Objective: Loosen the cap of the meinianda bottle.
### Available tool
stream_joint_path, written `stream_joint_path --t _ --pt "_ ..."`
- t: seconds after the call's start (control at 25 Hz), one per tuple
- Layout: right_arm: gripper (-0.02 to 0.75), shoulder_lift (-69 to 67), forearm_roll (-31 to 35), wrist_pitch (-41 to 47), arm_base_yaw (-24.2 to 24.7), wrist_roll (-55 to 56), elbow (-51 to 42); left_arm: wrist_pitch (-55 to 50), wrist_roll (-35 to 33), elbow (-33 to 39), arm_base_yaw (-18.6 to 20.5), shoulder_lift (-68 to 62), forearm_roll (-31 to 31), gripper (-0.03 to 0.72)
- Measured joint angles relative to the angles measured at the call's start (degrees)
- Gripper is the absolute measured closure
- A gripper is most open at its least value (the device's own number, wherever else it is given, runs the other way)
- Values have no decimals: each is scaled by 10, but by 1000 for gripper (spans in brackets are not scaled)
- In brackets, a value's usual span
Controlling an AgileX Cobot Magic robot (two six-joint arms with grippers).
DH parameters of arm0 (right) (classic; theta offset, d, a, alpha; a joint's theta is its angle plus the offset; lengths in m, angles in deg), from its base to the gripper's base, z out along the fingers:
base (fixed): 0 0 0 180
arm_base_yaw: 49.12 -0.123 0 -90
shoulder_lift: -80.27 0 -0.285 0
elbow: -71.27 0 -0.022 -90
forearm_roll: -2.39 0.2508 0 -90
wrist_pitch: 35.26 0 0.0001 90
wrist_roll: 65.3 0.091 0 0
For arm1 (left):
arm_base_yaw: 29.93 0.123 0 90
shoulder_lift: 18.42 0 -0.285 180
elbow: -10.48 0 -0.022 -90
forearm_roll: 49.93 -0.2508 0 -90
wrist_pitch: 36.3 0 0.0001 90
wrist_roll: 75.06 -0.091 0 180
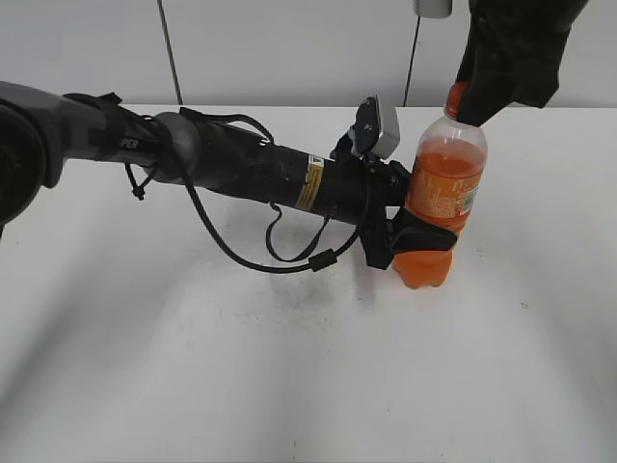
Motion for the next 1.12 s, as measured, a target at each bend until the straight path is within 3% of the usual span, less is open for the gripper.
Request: stream_joint_path --t 0.12,0.36,0.48,0.6,0.76,0.92,1.12 --pt "459 1 0 1 0 -65 0 0 -1 0 0 0 0 280" --pt "450 1 1 3 0 -56 4 1 -1 0 0 0 0 280" --pt "337 -1 7 2 0 -6 18 -2 3 0 0 0 3 280" --pt "248 7 25 2 0 91 24 -5 4 0 0 0 3 280" --pt "224 23 31 2 0 308 25 -5 4 0 0 0 3 280" --pt "227 25 12 2 0 546 25 -5 4 0 -1 0 3 280" --pt "302 20 -7 2 0 625 18 -5 4 0 -1 0 3 280"
